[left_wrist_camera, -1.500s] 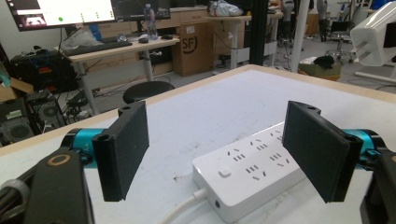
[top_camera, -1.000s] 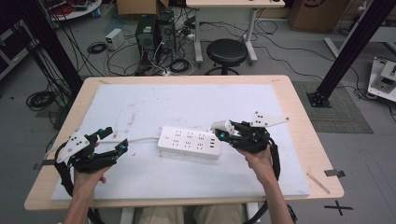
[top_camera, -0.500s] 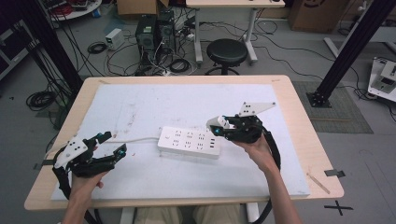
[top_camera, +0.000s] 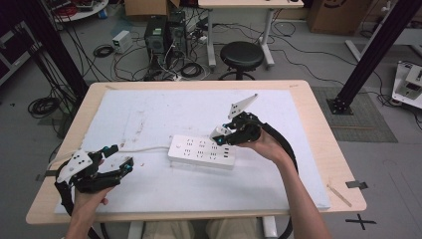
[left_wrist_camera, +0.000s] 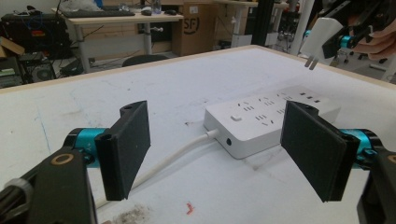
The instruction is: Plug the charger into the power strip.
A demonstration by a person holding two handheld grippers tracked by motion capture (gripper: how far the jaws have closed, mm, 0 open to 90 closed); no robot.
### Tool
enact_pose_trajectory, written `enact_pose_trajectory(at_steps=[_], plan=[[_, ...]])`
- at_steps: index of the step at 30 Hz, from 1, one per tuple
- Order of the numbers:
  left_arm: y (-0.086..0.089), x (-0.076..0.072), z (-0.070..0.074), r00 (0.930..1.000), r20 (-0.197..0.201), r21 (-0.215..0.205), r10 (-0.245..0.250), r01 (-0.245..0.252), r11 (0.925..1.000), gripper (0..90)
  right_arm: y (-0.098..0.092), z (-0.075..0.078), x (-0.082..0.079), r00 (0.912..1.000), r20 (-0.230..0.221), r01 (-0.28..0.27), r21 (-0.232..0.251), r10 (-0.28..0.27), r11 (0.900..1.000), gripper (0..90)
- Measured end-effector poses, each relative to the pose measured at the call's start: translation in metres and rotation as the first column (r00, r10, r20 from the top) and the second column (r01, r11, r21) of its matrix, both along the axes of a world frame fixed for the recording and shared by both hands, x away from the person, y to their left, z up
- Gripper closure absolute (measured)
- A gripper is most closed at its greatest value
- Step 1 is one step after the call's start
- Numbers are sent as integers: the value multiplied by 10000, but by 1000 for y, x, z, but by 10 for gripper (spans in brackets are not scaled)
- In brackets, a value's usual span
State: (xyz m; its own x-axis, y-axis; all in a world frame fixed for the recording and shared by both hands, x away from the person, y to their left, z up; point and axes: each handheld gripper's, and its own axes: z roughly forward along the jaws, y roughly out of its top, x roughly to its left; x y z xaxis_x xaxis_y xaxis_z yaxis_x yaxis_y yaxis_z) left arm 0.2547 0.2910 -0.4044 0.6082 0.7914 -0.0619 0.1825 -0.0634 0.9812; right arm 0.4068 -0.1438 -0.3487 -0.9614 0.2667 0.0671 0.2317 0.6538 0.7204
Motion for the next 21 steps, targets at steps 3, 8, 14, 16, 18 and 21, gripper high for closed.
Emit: enact_pose_trajectory(at_steps=[3, 8, 14, 16, 18, 21], plan=[[0, 0, 0, 10000, -9, -2, 13, -13, 10000, 243, 3, -2, 4, 9998, -99, -184, -159, 183, 9997, 630], [4, -2, -6, 9998, -116, -47, 140, -141, 9999, 247, 9, -10, 11, 9991, -271, -354, -524, 340, 9980, 630], [5, -4, -9, 9997, -167, -24, 177, -177, 9998, 250, 13, -26, 20, 9986, -441, -342, -1390, 284, 9897, 630], [5, -4, -10, 9997, -195, -4, 168, -168, 9999, 251, 14, -27, 21, 9983, -479, -394, -1419, 329, 9891, 630], [5, -4, -11, 9996, -209, 7, 170, -170, 9999, 253, 16, -29, 20, 9976, -546, -503, -1452, 427, 9881, 630], [4, -5, -11, 9996, -201, 37, 173, -172, 9998, 258, 18, -31, 22, 9977, -524, -493, -1502, 418, 9874, 630]])
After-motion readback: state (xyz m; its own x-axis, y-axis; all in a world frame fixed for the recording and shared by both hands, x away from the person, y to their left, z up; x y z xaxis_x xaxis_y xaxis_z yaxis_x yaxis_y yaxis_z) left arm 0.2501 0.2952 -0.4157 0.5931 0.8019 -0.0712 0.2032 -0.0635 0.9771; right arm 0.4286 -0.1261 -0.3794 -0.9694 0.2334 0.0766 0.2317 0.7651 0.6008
